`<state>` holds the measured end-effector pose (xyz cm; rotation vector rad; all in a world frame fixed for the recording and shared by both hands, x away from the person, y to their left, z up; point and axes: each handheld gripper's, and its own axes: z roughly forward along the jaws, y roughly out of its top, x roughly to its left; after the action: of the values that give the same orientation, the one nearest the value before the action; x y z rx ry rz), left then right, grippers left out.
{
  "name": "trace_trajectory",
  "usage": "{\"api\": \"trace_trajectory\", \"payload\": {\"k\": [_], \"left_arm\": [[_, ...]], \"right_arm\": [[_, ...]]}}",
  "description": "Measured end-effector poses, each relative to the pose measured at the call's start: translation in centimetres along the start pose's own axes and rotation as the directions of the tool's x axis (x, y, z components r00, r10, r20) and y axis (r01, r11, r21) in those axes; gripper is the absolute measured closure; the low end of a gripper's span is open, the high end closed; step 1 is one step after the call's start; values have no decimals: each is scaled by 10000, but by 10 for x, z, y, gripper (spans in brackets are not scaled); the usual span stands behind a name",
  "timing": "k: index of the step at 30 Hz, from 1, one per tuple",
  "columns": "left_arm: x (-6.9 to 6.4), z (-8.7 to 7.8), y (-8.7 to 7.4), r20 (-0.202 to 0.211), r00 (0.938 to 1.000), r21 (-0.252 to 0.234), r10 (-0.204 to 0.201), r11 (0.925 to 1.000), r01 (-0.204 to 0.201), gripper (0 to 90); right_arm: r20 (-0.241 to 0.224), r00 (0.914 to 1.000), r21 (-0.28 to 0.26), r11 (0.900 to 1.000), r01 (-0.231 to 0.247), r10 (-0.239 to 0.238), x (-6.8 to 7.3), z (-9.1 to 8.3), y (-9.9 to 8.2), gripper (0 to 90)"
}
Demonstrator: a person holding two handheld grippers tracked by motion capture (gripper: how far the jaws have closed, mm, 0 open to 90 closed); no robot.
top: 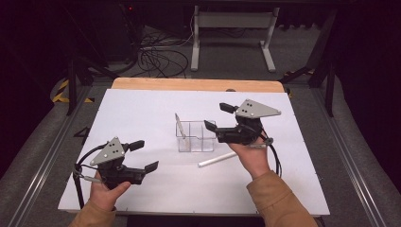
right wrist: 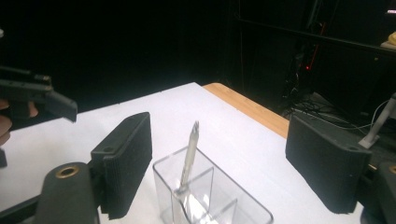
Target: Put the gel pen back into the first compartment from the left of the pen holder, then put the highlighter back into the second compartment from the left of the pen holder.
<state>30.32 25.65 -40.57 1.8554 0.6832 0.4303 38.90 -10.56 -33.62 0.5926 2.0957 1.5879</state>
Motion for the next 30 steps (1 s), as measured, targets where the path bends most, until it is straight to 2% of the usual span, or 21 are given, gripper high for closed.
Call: {"api": "trace_trajectory", "payload": {"k": [3,8,11,14,17,21,26,30], "left_arm": [[-3,2,1,-167,9998,3,98,10000,-98,93],[-3,3,2,156,9998,-153,-87,9998,90,71],[-4,4,3,118,9999,-79,-99,9999,100,73],[-4,6,3,107,9997,157,239,9996,-241,102],[-6,8,4,97,9992,320,385,9987,-388,115],[-9,12,6,232,9987,466,452,9978,-463,119],[-11,18,10,523,9977,537,437,9975,-465,132],[-13,22,14,541,9972,545,521,9970,-551,142]], "right_arm": [[93,9999,21,9999,114,-114,-2,-11,-6,235],[140,9999,128,9999,75,-76,-7,-26,-18,196],[217,9997,211,9997,128,-133,-8,-34,-24,171],[274,9995,228,9996,156,-162,-10,-45,-31,158],[334,9991,301,9993,237,-247,-11,-55,-43,146],[265,9996,524,9986,59,-73,-12,-66,-58,115],[442,9990,479,9988,-113,92,-13,-77,-78,111],[665,9967,672,9965,-503,458,-19,-84,-95,103]]}}
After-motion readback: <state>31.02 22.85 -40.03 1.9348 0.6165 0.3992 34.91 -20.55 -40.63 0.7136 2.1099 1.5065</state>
